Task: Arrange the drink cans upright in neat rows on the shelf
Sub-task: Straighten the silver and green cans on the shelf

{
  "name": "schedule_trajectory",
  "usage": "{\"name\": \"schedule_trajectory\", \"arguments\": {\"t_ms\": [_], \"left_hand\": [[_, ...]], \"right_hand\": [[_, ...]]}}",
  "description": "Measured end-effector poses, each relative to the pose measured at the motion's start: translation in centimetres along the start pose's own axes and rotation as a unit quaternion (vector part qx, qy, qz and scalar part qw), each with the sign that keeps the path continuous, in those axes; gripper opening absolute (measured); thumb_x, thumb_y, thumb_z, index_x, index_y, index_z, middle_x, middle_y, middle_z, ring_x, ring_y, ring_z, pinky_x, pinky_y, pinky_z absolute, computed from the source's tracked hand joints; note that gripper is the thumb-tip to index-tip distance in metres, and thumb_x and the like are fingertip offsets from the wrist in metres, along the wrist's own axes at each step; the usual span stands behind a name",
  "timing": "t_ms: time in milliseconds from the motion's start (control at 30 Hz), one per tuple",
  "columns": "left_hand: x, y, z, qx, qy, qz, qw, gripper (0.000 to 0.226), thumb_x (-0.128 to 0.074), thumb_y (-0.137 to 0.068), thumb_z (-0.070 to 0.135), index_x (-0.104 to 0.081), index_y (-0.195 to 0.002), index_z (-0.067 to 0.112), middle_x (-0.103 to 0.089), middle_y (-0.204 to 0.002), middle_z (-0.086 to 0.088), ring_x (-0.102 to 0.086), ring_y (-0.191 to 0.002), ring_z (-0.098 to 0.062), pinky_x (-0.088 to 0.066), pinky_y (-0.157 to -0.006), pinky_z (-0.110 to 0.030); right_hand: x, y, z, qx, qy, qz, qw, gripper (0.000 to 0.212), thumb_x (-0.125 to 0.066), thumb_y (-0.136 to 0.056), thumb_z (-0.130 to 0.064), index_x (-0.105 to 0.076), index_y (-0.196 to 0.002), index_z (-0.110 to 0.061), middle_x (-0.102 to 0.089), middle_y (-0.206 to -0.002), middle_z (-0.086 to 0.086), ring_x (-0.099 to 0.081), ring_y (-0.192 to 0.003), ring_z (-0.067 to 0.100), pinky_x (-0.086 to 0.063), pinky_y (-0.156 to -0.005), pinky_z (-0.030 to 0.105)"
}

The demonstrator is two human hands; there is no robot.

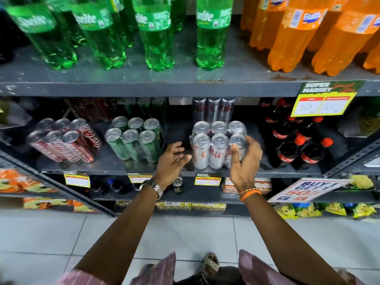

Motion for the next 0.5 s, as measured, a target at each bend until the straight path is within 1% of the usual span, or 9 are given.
{"name": "schedule_trajectory", "arguments": {"t_ms": [67, 133, 200, 267, 300, 333, 367, 433, 500], "left_hand": [[4.2, 1.2, 0.1, -0.037, -0.02, 0.06, 0.997, 0.042, -0.066, -0.087, 0.022, -0.054, -0.127, 0.014, -0.067, -0.114, 0.004, -0.067, -0.098, -0.006, -0.054, -0.084, -0.019], [9.2, 2.6, -0.1, -0.067, -0.03, 0.152, 0.986, 0.025, -0.065, -0.087, 0.015, -0.064, -0.112, 0.013, -0.072, -0.099, 0.001, -0.069, -0.088, -0.007, -0.055, -0.08, -0.02], [14.0, 3.4, -1.6, -0.065, -0.032, 0.24, 0.968, 0.018, -0.062, -0.085, 0.007, -0.067, -0.101, 0.015, -0.072, -0.091, -0.002, -0.068, -0.08, -0.009, -0.055, -0.077, -0.022], [18.3, 3.4, -3.5, -0.048, -0.031, 0.302, 0.951, 0.02, -0.056, -0.084, 0.003, -0.065, -0.097, 0.015, -0.067, -0.089, -0.002, -0.064, -0.075, -0.008, -0.054, -0.073, -0.022], [19.8, 2.8, -4.7, -0.029, -0.01, 0.305, 0.952, 0.019, -0.054, -0.085, 0.003, -0.062, -0.098, 0.014, -0.062, -0.092, -0.002, -0.061, -0.076, -0.007, -0.053, -0.072, -0.021], [20.9, 1.9, -6.0, -0.001, -0.013, 0.286, 0.958, 0.02, -0.056, -0.086, 0.005, -0.059, -0.105, 0.012, -0.055, -0.099, -0.004, -0.058, -0.082, -0.008, -0.052, -0.076, -0.02], [21.4, 1.1, -6.8, 0.024, -0.053, 0.264, 0.963, 0.032, -0.062, -0.084, 0.007, -0.054, -0.115, 0.008, -0.049, -0.111, -0.006, -0.055, -0.095, -0.012, -0.05, -0.085, -0.024], [22.1, -0.8, -8.9, 0.066, -0.131, 0.195, 0.97, 0.065, -0.073, -0.077, 0.01, -0.04, -0.133, 0.003, -0.041, -0.133, -0.013, -0.046, -0.121, -0.023, -0.041, -0.107, -0.035], [22.2, -1.9, -9.0, 0.049, -0.139, 0.14, 0.979, 0.073, -0.075, -0.074, 0.009, -0.039, -0.136, 0.004, -0.042, -0.139, -0.016, -0.043, -0.13, -0.029, -0.035, -0.113, -0.041]], "right_hand": [[-1.2, 1.1, -3.3, 0.055, 0.035, 0.019, 0.998, 0.049, -0.053, -0.095, -0.035, -0.046, -0.137, -0.009, -0.048, -0.142, 0.012, -0.039, -0.136, 0.026, -0.025, -0.121, 0.051], [-3.0, 2.3, -5.8, 0.082, 0.051, 0.027, 0.995, 0.05, -0.056, -0.092, -0.029, -0.046, -0.137, -0.009, -0.041, -0.151, 0.014, -0.032, -0.144, 0.029, -0.013, -0.126, 0.051], [-5.5, 3.6, -8.2, 0.108, 0.035, 0.008, 0.994, 0.049, -0.061, -0.087, -0.019, -0.05, -0.134, -0.009, -0.043, -0.15, 0.015, -0.035, -0.142, 0.031, -0.017, -0.124, 0.048], [-8.9, 5.0, -10.3, 0.117, 0.006, -0.044, 0.992, 0.048, -0.064, -0.083, -0.01, -0.054, -0.13, -0.009, -0.047, -0.145, 0.014, -0.038, -0.138, 0.029, -0.022, -0.122, 0.042], [-10.9, 5.6, -11.0, 0.105, -0.008, -0.077, 0.991, 0.048, -0.065, -0.082, -0.008, -0.055, -0.129, -0.009, -0.049, -0.141, 0.013, -0.04, -0.135, 0.028, -0.026, -0.12, 0.041], [-12.9, 6.0, -11.8, 0.082, -0.022, -0.109, 0.99, 0.049, -0.066, -0.081, -0.007, -0.055, -0.129, -0.008, -0.051, -0.138, 0.012, -0.044, -0.132, 0.026, -0.032, -0.118, 0.041], [-14.9, 6.1, -11.8, 0.037, -0.037, -0.143, 0.988, 0.051, -0.069, -0.08, -0.007, -0.054, -0.129, -0.007, -0.053, -0.134, 0.011, -0.047, -0.129, 0.025, -0.037, -0.115, 0.041], [-19.0, 6.4, -11.6, -0.07, -0.059, -0.213, 0.973, 0.06, -0.079, -0.076, -0.01, -0.053, -0.13, -0.005, -0.056, -0.128, 0.008, -0.054, -0.122, 0.021, -0.042, -0.108, 0.032], [-22.3, 6.7, -10.6, -0.135, -0.054, -0.262, 0.954, 0.065, -0.087, -0.069, -0.017, -0.056, -0.125, -0.007, -0.063, -0.123, 0.006, -0.06, -0.117, 0.02, -0.046, -0.1, 0.027]]}}
Point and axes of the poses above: each hand's wrist, its own y-axis away from the middle knuckle, its own x-axis out of the back of the hand, z = x × y, the point moved 8 cm from there along -y, towards the middle knuckle
